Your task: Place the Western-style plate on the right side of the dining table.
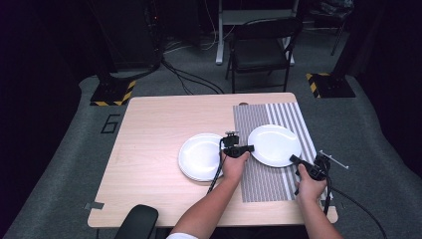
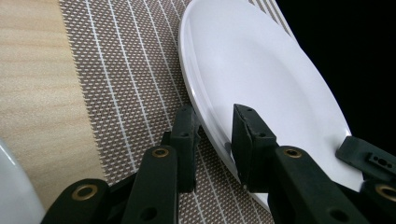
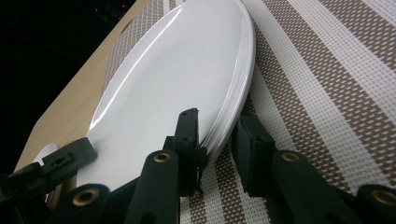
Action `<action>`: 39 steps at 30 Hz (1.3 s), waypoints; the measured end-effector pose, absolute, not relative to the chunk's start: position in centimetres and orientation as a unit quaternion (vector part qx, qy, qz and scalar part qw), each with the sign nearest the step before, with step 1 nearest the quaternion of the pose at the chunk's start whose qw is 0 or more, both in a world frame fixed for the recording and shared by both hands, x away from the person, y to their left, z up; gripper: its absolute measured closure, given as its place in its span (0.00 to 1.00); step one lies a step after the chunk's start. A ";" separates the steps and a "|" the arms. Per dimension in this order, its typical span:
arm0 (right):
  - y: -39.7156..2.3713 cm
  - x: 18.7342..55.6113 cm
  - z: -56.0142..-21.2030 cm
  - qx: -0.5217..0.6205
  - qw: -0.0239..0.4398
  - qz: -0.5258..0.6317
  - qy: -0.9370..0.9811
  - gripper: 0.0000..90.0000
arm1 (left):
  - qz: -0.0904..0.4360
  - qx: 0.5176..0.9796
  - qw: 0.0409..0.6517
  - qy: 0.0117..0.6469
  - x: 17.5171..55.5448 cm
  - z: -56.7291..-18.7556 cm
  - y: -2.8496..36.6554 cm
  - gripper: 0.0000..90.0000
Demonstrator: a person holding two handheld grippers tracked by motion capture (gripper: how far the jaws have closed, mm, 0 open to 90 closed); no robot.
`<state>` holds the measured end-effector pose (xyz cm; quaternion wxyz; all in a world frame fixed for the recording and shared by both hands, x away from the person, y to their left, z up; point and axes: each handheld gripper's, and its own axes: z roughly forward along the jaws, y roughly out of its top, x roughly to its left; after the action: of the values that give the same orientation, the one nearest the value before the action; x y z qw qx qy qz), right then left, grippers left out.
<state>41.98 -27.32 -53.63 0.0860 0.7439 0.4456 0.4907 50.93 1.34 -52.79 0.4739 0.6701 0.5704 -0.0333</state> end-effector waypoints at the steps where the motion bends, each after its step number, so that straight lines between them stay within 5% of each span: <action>1: -27.4 42.0 -53.7 0.745 0.085 0.490 0.445 0.80 | -0.034 0.672 0.473 0.569 50.9 -52.8 1.3 0.79; 39: -27.3 40.9 -53.2 0.746 0.106 0.473 0.457 0.74 | -0.028 0.666 0.480 0.571 50.3 -52.2 2.0 0.74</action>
<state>40.94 -27.31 -53.20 0.1056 0.7461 0.4569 0.4726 50.31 2.02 -52.20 0.4798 0.6656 0.5710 -0.0276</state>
